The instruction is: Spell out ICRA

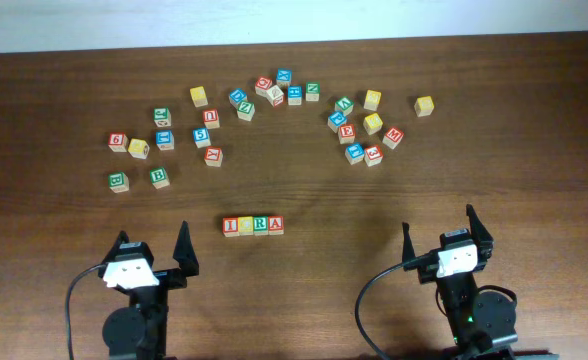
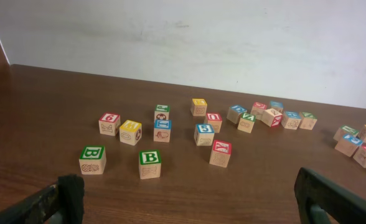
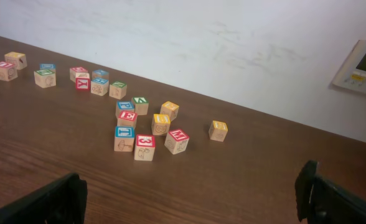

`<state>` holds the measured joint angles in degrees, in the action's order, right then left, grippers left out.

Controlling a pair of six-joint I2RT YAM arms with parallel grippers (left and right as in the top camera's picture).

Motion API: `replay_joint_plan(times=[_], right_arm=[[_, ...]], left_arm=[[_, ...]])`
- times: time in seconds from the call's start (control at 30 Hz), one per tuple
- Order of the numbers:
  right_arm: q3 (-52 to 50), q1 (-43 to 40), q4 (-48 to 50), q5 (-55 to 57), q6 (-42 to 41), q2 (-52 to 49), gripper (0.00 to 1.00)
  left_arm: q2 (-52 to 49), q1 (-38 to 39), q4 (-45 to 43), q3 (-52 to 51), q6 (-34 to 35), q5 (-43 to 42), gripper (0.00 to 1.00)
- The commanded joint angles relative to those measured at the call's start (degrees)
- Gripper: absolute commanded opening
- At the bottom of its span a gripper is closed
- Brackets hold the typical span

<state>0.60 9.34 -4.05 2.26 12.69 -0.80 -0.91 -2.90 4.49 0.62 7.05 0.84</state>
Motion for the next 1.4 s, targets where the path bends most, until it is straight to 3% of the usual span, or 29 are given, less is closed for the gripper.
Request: replay_joint_plan(times=[0.0,0.3,0.47,1.37], right_arm=[[-0.28,-0.52,-0.5,-0.52,0.39,0.61,0.98],[-0.28,-0.42,-0.44,-0.52,0.28,0.61,0.98],[-0.28,-0.42,1.27,-0.11,-8.81,0.61,0.98],[-0.28,-0.42,-0.48,-0.13,-8.92,0.44,0.98]], left_arm=[[0.24,0.24,0.31,-0.09,-0.9,0.35,0.99],[0.24,0.24,0.31,-0.09,-0.9,0.35,0.99],[0.24,0.24,0.31,-0.09,-0.9,0.35,0.99],[0.24,0.24,0.31,-0.09,-0.9,0.35,0.99]])
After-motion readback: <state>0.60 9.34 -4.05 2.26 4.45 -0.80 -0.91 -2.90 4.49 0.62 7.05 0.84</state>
